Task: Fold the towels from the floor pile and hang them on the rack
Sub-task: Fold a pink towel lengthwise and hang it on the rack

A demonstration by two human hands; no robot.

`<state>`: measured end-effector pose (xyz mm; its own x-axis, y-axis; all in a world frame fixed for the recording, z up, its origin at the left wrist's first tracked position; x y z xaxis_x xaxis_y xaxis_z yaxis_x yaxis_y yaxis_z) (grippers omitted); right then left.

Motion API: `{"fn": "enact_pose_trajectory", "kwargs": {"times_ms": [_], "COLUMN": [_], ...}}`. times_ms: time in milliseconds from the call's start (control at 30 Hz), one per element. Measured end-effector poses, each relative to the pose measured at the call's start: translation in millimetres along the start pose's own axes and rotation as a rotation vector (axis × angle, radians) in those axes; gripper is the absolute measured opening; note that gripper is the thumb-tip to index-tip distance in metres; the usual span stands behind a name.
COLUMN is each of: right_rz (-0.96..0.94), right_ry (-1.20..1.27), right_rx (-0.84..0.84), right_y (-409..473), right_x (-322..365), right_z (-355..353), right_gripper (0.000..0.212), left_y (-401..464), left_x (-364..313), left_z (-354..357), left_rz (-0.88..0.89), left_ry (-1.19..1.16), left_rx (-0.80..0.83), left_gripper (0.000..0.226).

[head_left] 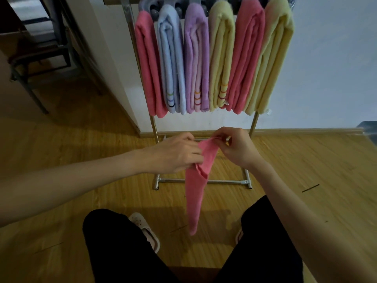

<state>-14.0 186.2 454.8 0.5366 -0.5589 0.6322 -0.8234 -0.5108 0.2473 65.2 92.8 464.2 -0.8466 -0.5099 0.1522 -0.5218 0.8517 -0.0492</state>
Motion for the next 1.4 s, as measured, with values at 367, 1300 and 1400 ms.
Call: {"fn": "enact_pose_trajectory", "kwargs": {"times_ms": [367, 1300, 1400], "right_rz": [-0.057, -0.032, -0.029], "right_ry": [0.151, 0.800, 0.858], "right_rx": [-0.015, 0.007, -0.039], "right_y": [-3, -11, -6], "right_x": [17, 12, 11], "right_z": [-13, -6, -9], "right_gripper": [0.008, 0.031, 0.031], "left_y": [-4, -13, -11], "left_x": [30, 41, 49], "left_z": [-22, -45, -50], "left_rz": [-0.265, -0.615, -0.603], "left_ry": [-0.257, -0.304, -0.301], "left_rx": [-0.352, -0.565, -0.559], "left_gripper": [0.031, 0.019, 0.027]}}
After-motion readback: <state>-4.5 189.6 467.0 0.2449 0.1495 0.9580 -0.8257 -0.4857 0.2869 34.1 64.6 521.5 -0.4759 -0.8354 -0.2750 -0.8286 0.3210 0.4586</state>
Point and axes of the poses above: each hand's wrist, its own y-axis towards the middle knuckle, its own z-axis out of the palm, x = y × z, the point moved 9 cm from there along y, towards the middle knuckle, and after that the axes turned 8 degrees about x, right-handed, at the moved point
